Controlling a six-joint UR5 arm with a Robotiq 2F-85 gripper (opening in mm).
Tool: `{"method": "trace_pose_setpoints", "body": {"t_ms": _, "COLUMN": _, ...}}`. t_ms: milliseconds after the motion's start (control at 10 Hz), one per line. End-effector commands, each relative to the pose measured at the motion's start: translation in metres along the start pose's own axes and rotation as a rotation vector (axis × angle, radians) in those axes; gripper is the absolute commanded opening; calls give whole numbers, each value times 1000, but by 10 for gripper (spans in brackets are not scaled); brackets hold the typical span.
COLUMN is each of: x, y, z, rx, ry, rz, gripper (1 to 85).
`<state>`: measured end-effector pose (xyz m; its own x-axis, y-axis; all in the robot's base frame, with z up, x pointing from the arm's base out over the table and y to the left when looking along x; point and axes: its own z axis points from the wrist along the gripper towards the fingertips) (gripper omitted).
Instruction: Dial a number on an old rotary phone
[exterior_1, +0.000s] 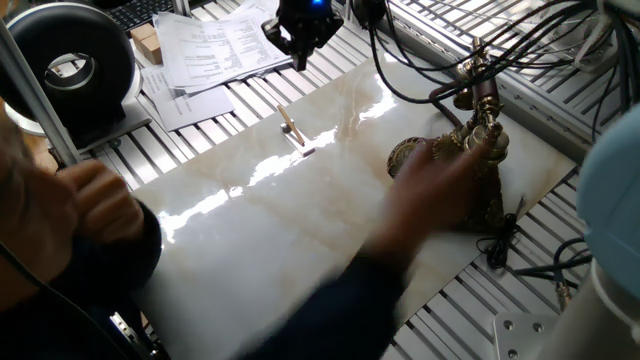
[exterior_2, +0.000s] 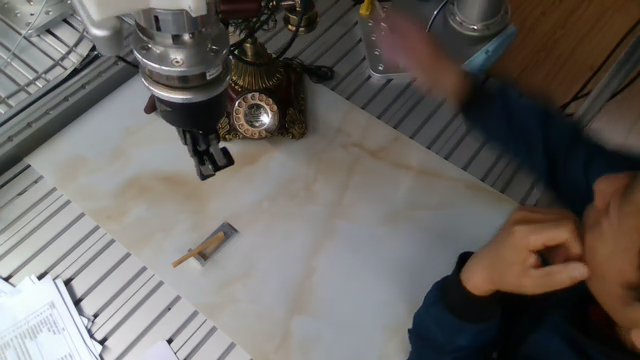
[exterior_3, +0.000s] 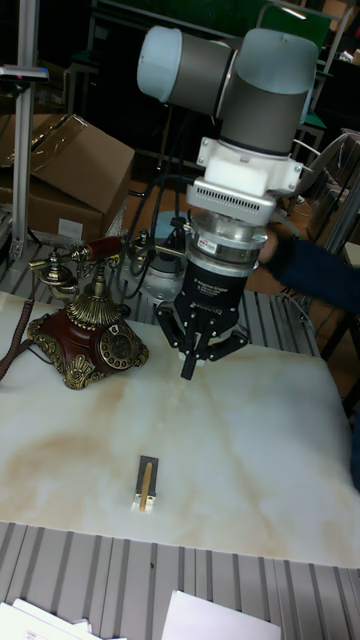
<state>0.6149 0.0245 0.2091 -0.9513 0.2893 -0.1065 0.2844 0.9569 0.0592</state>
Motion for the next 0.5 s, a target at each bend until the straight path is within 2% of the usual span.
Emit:
{"method": "trace_pose_setpoints", "body": {"t_ms": 0, "x": 3, "y": -2, "z": 7, "rx": 5, "ry": 73, "rz": -90, "gripper": 143}}
{"method": "trace_pose_setpoints", "body": {"t_ms": 200, "x": -7, "y": -11, "z": 16, "rx": 29, "ry": 102, "rz": -127, "gripper": 250}}
{"method": "trace_pose_setpoints", "body": {"t_ms": 400, "x": -36, "y": -6, "z": 31, "rx": 21, "ry": 46, "rz": -136, "gripper": 280}}
